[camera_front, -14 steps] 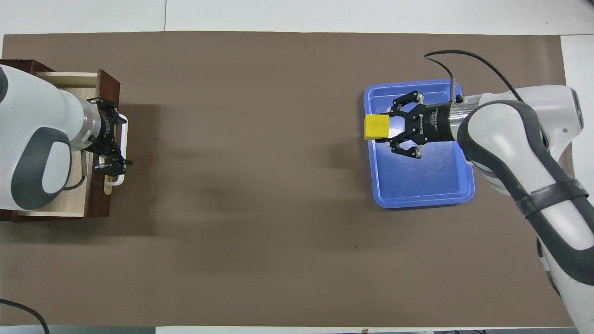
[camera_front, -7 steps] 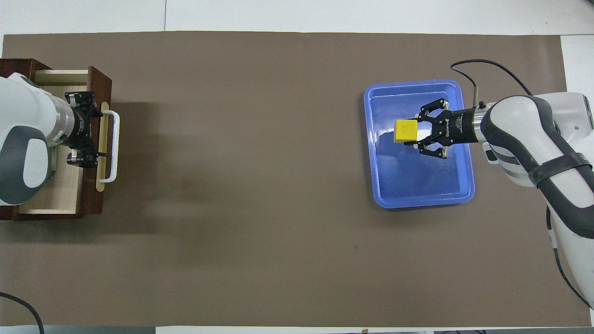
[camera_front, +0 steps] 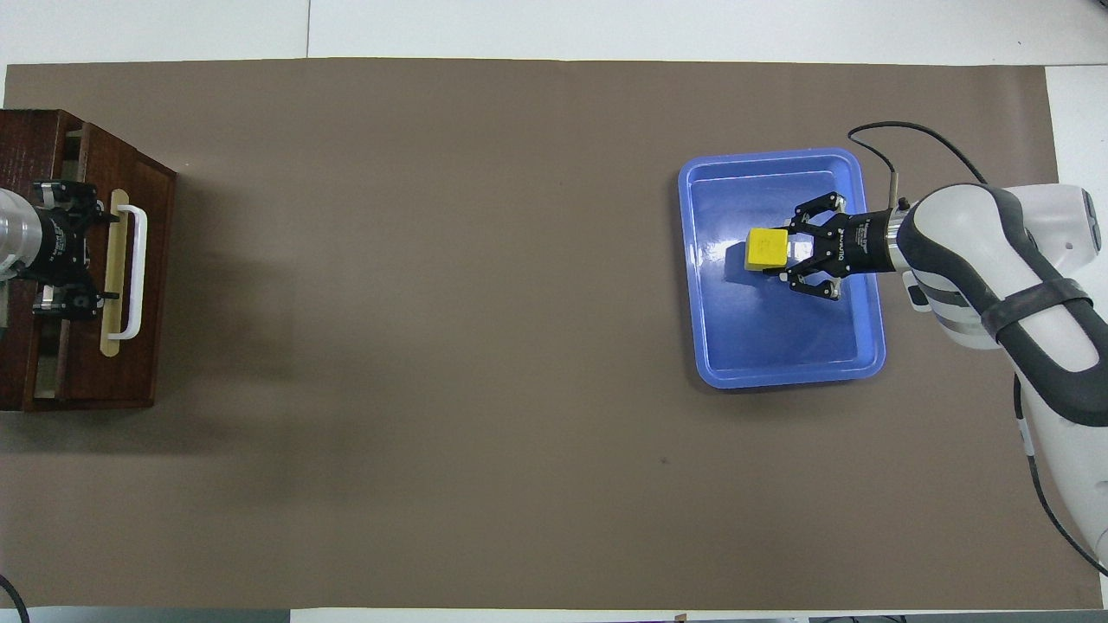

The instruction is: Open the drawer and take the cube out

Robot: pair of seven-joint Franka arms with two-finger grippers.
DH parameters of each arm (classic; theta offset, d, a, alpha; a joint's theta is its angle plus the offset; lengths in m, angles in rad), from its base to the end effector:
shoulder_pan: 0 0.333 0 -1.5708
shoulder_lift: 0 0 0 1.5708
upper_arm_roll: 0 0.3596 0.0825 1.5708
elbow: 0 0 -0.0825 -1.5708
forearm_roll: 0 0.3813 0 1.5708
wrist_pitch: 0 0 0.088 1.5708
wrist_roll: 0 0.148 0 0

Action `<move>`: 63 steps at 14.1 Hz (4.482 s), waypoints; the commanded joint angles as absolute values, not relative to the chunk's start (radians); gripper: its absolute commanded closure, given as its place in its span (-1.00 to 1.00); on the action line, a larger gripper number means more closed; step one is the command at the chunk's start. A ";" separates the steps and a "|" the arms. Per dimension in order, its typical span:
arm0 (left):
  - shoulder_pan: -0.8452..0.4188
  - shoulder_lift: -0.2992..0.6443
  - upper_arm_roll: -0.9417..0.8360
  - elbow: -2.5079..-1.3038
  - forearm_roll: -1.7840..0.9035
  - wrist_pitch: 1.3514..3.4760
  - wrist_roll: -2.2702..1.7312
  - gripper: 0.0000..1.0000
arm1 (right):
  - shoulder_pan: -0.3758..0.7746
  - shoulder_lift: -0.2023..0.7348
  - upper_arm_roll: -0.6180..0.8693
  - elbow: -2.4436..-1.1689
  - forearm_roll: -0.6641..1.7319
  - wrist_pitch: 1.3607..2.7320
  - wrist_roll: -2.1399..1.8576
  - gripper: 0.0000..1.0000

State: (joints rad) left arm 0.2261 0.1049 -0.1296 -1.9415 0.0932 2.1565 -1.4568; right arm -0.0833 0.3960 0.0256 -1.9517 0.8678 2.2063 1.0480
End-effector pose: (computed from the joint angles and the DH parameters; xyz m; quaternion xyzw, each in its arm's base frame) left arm 0.5966 0.0667 0.4440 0.7276 0.6830 0.0642 0.0089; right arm 0.6294 0.0140 0.2830 -0.6251 0.7069 0.2114 0.2545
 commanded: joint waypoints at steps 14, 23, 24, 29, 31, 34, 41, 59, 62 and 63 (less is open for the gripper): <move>0.229 0.089 -0.141 -1.937 0.146 2.074 -1.290 -1.00 | -0.078 0.379 0.032 -2.002 0.838 2.224 0.879 -1.00; 0.100 -0.014 -0.150 -1.868 0.083 1.786 -0.820 -1.00 | -0.078 0.204 0.035 -1.913 0.594 1.975 0.919 -1.00; 0.094 -0.012 -0.152 -1.846 0.052 1.767 -0.746 -1.00 | -0.078 0.172 0.035 -1.896 0.557 1.933 0.914 -1.00; 0.008 -0.002 -0.135 -1.787 0.026 1.628 -0.280 -1.00 | -0.063 0.124 0.054 -1.708 0.300 1.760 0.659 -1.00; -0.023 0.018 -0.127 -1.747 0.026 1.605 -0.207 -1.00 | -0.052 0.088 0.054 -1.706 0.261 1.761 0.501 -1.00; -0.054 0.035 -0.094 -1.743 0.029 1.589 -0.108 -1.00 | -0.054 0.032 0.054 -1.706 0.178 1.712 0.337 -1.00; -0.061 0.029 -0.094 -1.741 0.028 1.589 -0.087 -1.00 | -0.049 -0.018 0.054 -1.611 -0.043 1.516 -0.088 -1.00; -0.058 -0.018 -0.048 -1.677 0.026 1.502 0.023 -1.00 | -0.074 0.015 0.046 -1.624 -0.035 1.519 -0.066 -1.00; -0.060 -0.017 -0.032 -1.654 0.026 1.489 0.052 -1.00 | -0.071 0.011 0.046 -1.624 -0.035 1.514 -0.064 -1.00; -0.061 -0.017 -0.032 -1.657 0.025 1.497 0.052 -1.00 | -0.069 0.011 0.046 -1.624 -0.035 1.513 -0.064 -1.00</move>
State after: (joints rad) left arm -0.0483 -0.0183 -0.0390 -1.6792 0.0402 1.5180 0.0388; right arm -0.0600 0.0189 0.0375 -1.6260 -0.0240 1.5300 -0.0722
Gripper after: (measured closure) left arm 0.000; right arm 0.000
